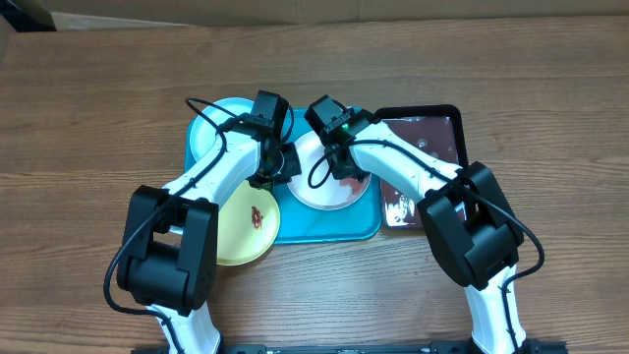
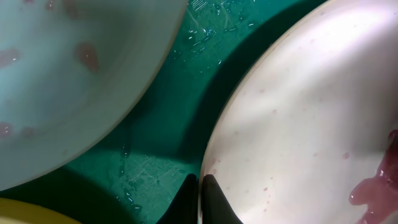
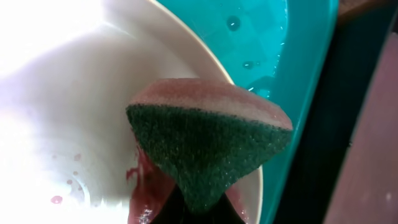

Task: Clean dirty plates on tray and stack at the side
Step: 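Scrub the white plate's sauce with the sponge while left gripper holds it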

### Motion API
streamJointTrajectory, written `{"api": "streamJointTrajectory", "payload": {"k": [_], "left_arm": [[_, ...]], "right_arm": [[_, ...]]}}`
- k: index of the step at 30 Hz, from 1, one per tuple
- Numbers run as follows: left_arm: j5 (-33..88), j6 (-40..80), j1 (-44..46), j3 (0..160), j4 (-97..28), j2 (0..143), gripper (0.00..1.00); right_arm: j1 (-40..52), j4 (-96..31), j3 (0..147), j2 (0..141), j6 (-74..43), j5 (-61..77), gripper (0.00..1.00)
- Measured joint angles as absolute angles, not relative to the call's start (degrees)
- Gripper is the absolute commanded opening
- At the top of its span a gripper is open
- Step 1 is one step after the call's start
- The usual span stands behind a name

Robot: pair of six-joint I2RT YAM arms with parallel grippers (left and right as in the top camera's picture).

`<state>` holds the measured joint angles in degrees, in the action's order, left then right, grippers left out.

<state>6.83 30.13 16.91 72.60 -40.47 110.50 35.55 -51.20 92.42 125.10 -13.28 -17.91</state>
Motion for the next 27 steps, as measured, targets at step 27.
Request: {"api": "streamJointTrajectory", "payload": {"k": [27], "left_arm": [[4.95, 30.13, 16.8, 72.6, -40.77, 110.5, 0.04]], "right_arm": [[32.97, -47.83, 91.39, 124.62, -13.23, -2.11, 0.04]]}}
